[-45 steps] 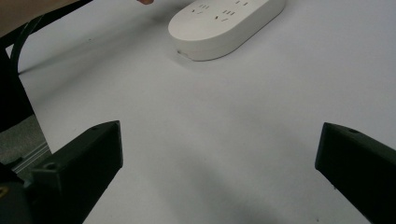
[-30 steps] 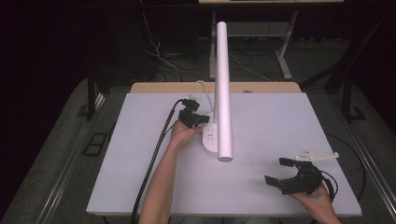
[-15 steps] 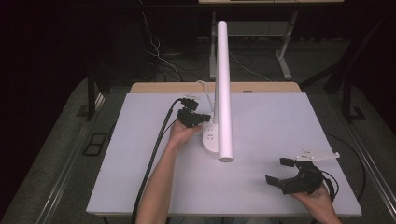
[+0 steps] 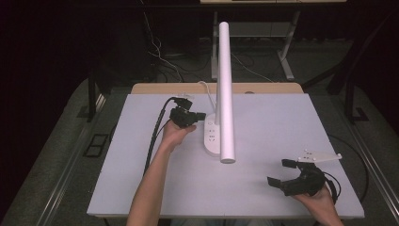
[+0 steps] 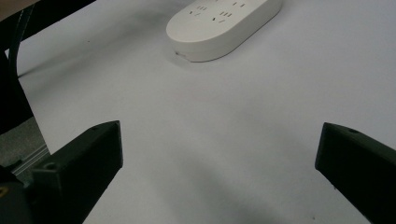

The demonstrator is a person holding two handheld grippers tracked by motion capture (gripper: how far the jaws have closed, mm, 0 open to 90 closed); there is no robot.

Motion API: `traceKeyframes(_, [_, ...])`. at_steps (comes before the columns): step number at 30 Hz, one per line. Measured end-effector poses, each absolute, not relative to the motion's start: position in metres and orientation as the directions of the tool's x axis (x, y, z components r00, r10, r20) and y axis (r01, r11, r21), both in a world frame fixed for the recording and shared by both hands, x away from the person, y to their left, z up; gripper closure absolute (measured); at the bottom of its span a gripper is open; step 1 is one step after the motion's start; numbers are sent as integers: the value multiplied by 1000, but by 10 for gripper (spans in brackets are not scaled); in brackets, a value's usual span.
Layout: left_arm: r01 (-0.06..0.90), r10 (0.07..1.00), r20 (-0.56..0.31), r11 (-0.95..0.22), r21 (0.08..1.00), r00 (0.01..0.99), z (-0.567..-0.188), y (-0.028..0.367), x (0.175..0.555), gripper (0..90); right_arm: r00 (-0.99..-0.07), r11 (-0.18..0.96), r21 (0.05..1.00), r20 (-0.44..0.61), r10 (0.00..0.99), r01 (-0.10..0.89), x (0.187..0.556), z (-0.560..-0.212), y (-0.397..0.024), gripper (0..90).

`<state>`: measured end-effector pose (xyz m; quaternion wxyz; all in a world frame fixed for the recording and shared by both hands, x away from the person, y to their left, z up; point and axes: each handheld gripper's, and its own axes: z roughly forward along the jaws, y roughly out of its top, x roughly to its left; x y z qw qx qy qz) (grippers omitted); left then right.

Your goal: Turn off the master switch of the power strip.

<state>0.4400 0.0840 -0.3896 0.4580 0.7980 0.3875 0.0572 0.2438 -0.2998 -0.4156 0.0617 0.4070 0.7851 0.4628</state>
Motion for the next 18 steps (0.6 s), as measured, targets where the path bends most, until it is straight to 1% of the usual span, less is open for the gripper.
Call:
traceKeyframes(5, [551,661,-253,-288,783,706,-382,90,432,895,-662,241,777,279,696,582,244,-416,-300,3])
traceKeyframes(8, [550,666,-253,-280,787,701,-378,92,428,864,-658,235,777,283,698,584,243,-415,-300,3])
traceKeyframes(11, [543,661,-249,-283,791,708,-375,97,422,852,-660,236,779,281,697,581,244,-415,-300,3])
traceKeyframes(15, [530,657,-242,-282,800,714,-369,103,414,813,-661,239,777,281,696,582,244,-415,-299,3])
traceKeyframes(17, [522,649,-235,-293,801,724,-366,107,410,772,-660,239,776,281,696,583,244,-415,-299,3])
traceKeyframes(18, [524,649,-245,-278,805,720,-364,108,408,752,-660,239,776,281,697,583,244,-415,-299,3])
